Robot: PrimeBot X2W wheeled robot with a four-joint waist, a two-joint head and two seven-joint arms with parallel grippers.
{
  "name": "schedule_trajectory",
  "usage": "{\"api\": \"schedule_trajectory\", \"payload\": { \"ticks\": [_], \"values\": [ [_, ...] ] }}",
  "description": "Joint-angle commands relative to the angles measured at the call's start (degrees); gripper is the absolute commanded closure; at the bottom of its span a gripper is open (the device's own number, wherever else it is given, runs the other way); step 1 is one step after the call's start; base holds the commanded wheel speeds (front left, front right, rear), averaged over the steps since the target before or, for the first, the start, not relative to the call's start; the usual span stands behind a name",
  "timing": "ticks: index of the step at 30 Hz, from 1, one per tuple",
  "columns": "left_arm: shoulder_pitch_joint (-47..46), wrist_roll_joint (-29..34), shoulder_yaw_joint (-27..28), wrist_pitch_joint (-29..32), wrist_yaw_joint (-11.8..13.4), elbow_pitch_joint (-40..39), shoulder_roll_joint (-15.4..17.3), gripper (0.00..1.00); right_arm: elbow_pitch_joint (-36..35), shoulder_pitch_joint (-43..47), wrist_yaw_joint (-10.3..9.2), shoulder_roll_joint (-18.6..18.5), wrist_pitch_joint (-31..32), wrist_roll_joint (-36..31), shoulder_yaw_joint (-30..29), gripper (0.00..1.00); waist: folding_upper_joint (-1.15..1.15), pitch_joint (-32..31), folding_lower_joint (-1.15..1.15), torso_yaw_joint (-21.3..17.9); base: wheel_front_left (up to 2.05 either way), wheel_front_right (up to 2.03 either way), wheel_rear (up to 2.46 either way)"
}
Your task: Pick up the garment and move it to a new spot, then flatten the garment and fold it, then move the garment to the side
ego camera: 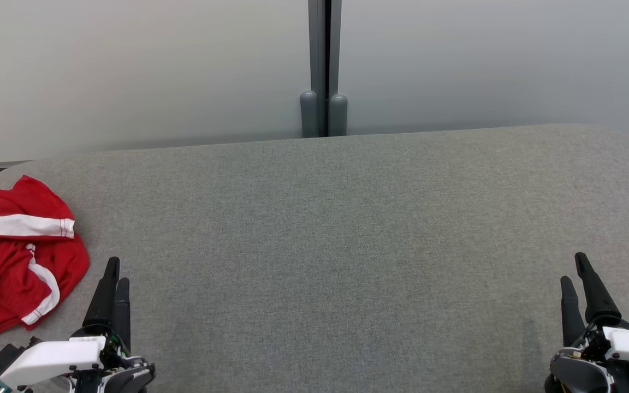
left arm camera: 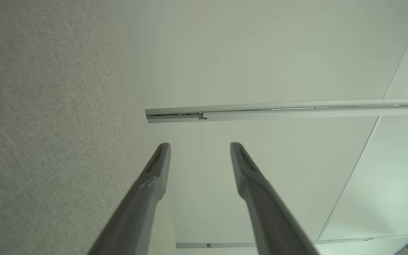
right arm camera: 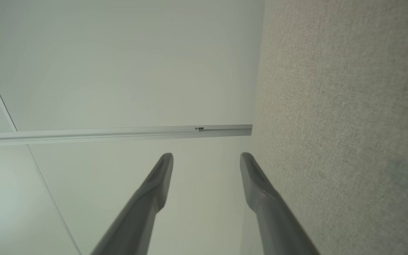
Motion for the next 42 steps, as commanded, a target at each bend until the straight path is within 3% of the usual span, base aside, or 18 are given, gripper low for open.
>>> {"api": "schedule_trajectory", "payload": {
  "ticks": [1,15,30,42],
  "values": [
    [-1.8,0.2,-0.3,-0.4,-0.1,-1.4,0.3,0.0,-1.5,-1.3,0.0,-0.4,-0.5,-0.6,0.2,0.0,0.0,0.0,0.0,0.0,0.0,0.0,0.0],
    [-3.4,5.8,-3.2,-4.5,-0.2,-3.4,1.6,0.0,-3.5,-1.7,0.0,-2.4,-4.5,-8.1,2.7,0.0,0.0,0.1,0.0,0.1,0.0,0.0,0.0],
    [-4.1,27.3,-5.3,-8.2,-0.2,-7.4,2.5,0.0,-5.7,-2.2,0.01,-3.8,-8.1,-30.4,4.5,0.0,0.0,0.3,0.0,0.2,0.0,0.0,0.0],
    [-3.0,40.4,-6.7,-10.6,-0.3,-7.8,3.5,0.0,-7.2,-1.4,0.01,-3.9,-9.0,-43.5,5.6,0.0,0.0,0.0,0.0,0.3,0.0,0.0,0.0]
  ]
}}
